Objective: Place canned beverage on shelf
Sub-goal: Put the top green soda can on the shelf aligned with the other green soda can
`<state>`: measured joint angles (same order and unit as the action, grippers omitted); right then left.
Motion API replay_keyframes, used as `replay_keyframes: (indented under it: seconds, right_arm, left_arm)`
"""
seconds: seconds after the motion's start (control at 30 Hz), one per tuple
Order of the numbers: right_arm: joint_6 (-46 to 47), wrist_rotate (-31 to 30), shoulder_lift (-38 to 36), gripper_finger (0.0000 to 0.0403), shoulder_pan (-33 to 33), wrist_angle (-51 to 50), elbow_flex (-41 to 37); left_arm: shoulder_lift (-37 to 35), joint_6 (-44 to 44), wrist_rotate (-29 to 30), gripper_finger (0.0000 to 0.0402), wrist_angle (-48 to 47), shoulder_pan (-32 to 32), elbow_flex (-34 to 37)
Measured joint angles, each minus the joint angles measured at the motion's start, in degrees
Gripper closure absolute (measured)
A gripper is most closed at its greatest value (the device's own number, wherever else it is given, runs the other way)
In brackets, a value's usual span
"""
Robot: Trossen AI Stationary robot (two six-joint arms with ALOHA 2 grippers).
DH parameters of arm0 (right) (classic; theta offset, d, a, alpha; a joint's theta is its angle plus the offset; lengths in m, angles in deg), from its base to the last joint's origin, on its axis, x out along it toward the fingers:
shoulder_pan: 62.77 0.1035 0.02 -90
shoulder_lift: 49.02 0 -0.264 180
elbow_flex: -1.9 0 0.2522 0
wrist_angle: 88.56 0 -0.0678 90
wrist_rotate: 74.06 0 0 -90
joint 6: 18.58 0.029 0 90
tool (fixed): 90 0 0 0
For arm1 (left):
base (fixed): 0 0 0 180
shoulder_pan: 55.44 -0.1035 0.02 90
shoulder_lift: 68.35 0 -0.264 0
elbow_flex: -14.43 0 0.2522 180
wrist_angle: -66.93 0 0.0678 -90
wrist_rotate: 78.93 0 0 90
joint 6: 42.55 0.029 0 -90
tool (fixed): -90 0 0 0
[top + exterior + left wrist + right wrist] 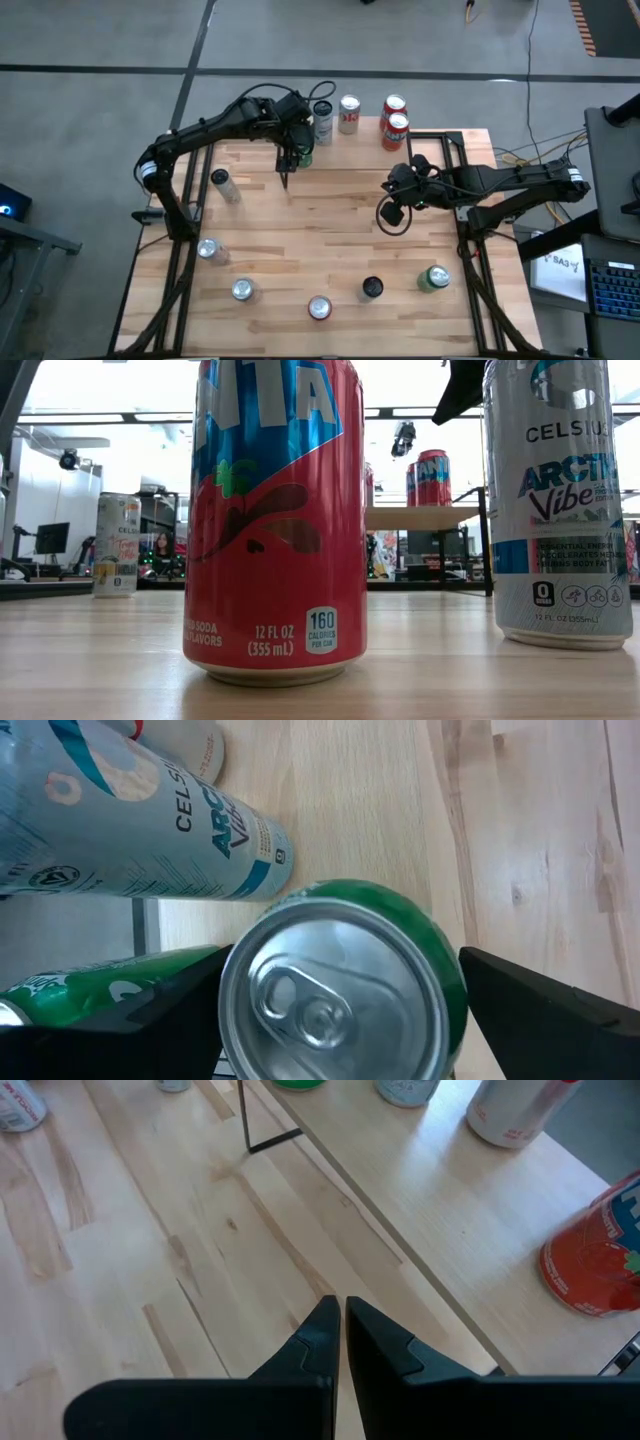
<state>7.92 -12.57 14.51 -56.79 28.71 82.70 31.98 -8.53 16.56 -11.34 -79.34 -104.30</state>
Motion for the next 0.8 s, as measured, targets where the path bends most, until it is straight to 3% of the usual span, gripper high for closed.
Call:
replay_keyframes:
  seconds: [0.8]
  right_arm:
    - [0.0,0.0,0.0,0.0390,0.0,0.0,0.0]
  left_arm:
    - [0.0,0.8,2.6,0.0046,0.2,0.0,0.0]
